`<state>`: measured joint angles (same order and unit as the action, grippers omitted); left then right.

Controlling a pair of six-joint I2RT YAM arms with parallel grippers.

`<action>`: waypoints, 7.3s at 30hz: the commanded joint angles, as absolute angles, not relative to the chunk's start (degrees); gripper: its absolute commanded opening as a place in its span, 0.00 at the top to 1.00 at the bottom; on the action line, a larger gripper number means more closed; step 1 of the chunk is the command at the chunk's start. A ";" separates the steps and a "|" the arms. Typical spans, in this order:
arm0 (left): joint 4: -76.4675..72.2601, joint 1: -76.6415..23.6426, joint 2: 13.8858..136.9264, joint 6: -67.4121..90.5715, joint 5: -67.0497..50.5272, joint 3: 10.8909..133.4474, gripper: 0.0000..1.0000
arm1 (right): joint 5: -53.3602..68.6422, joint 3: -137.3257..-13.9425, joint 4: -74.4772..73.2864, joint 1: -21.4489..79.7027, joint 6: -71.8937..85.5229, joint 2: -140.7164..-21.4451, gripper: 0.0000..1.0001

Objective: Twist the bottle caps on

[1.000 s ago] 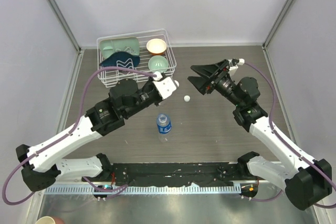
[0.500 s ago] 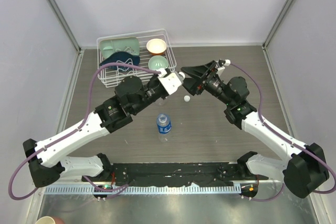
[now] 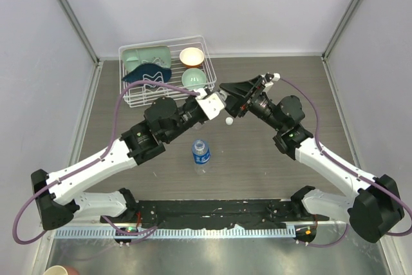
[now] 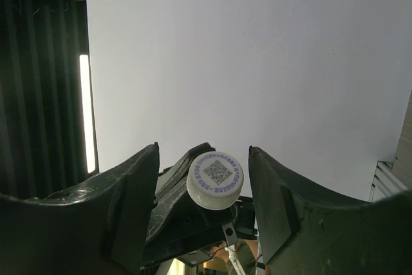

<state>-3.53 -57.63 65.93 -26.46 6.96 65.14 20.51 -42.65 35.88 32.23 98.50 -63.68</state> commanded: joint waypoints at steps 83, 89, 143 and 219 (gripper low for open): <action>23.03 -46.14 60.11 10.63 -13.80 51.59 0.11 | -5.01 -63.99 -17.49 34.45 48.52 -47.46 0.95; 21.54 -45.88 62.22 10.90 -12.92 53.26 0.14 | -4.66 -62.85 -17.84 34.37 47.99 -46.14 0.95; 55.02 -62.84 112.15 -12.04 -7.56 91.32 0.14 | -14.94 -71.19 -28.83 34.37 37.88 -45.26 0.86; 51.90 -58.10 55.51 -21.88 5.39 74.47 0.96 | -1.15 -93.58 -34.54 34.36 26.55 -59.14 0.89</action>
<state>56.10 -58.37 67.75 -21.69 5.28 75.75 -6.15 -86.96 -34.02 34.15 30.87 -56.95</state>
